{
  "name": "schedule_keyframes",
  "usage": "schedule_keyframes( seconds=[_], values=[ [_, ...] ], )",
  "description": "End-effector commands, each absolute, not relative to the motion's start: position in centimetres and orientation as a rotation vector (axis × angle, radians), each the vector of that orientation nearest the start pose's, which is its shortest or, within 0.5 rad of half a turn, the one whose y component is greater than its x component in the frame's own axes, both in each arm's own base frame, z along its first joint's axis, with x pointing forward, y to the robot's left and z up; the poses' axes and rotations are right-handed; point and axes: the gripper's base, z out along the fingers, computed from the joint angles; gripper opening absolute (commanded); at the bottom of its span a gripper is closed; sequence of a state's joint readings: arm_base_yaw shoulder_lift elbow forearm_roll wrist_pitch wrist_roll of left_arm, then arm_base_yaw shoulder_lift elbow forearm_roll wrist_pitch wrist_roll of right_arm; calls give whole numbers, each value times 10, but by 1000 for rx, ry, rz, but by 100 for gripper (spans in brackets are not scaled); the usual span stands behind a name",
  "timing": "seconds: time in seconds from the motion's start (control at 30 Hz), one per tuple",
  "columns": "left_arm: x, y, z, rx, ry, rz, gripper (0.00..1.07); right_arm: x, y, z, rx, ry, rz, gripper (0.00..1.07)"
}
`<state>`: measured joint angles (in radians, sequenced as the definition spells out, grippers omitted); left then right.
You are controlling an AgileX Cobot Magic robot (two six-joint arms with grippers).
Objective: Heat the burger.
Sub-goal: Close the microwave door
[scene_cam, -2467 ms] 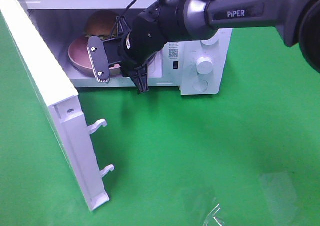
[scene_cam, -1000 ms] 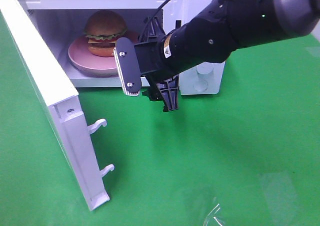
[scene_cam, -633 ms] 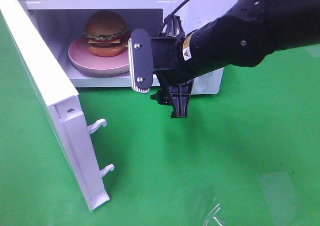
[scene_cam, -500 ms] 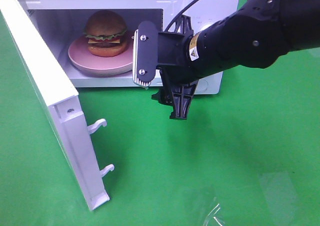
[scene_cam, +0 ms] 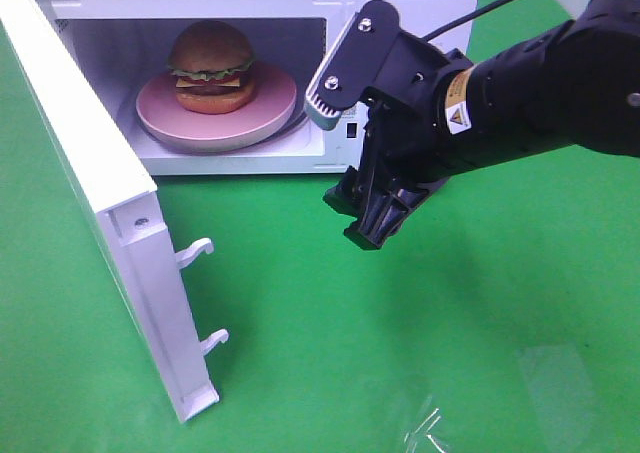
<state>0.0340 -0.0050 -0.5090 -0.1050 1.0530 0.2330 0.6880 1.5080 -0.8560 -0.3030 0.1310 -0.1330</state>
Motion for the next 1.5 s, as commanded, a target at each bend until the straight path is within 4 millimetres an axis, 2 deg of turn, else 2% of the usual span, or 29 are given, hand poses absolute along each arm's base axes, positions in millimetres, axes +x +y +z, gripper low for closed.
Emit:
schedule_keyframes(
  seconds=[0.03,0.13,0.2,0.3,0.57,0.73,1.0,1.27,1.37,1.5],
  values=[
    [-9,-9,280,196,1985,40,100,229,184,244,-1064,1970,152,76],
    [-9,-9,280,196,1985,40,100,222,177,249,-1038,1985,155,76],
    [-9,-9,280,196,1985,40,100,211,164,260,-966,2075,144,76],
    [-9,-9,280,196,1985,40,100,209,160,262,-952,2102,135,76],
    [-9,-9,280,196,1985,40,100,185,131,273,-828,2321,52,76],
    [-9,-9,280,196,1985,40,100,178,124,278,-817,2339,34,76],
    [-9,-9,280,196,1985,40,100,157,105,303,-758,2285,52,76],
    [-9,-9,280,196,1985,40,100,147,93,308,-706,2323,40,76],
    [-9,-9,280,196,1985,40,100,147,76,310,-564,2381,49,76],
    [-9,-9,280,196,1985,40,100,144,62,307,-462,2406,46,76]
  ],
)
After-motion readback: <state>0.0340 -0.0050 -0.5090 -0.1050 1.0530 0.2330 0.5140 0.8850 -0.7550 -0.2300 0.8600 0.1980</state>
